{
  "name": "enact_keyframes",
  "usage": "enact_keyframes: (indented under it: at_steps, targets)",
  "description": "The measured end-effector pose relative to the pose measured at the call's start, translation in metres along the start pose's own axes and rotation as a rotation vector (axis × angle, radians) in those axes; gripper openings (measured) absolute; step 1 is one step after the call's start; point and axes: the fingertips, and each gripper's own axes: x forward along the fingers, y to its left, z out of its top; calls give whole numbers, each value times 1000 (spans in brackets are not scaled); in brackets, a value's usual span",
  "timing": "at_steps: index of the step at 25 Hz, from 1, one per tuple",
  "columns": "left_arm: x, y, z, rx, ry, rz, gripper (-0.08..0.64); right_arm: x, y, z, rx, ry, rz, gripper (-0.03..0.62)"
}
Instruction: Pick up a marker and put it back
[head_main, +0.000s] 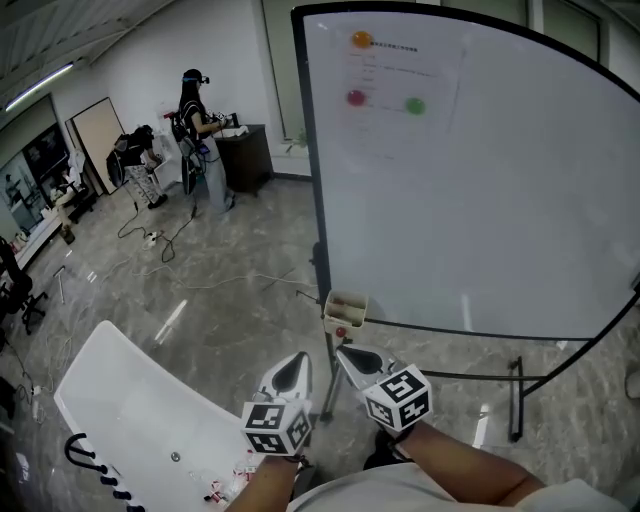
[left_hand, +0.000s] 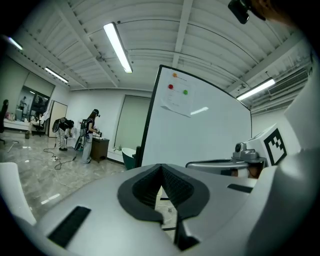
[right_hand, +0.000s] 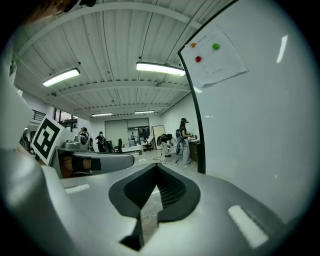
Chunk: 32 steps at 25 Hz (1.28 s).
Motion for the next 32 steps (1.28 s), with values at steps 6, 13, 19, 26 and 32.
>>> enact_keyframes:
  at_steps: [6, 13, 19, 26, 32]
  targets:
    - [61, 26, -7, -54, 2, 95, 4, 54, -64, -3, -63, 86, 95, -3]
    - [124, 46, -4, -104, 8, 208, 4, 109, -127, -21, -132, 215, 221, 6]
    - [146, 63, -17, -125, 41, 251, 3, 143, -149, -66, -188, 355, 300, 32]
    - [151, 82, -29, -157, 67, 253, 3, 174, -146, -119, -374, 545, 328, 97]
    - [148, 99, -34, -171, 70, 259, 5, 192, -152, -153, -477, 665, 321, 97]
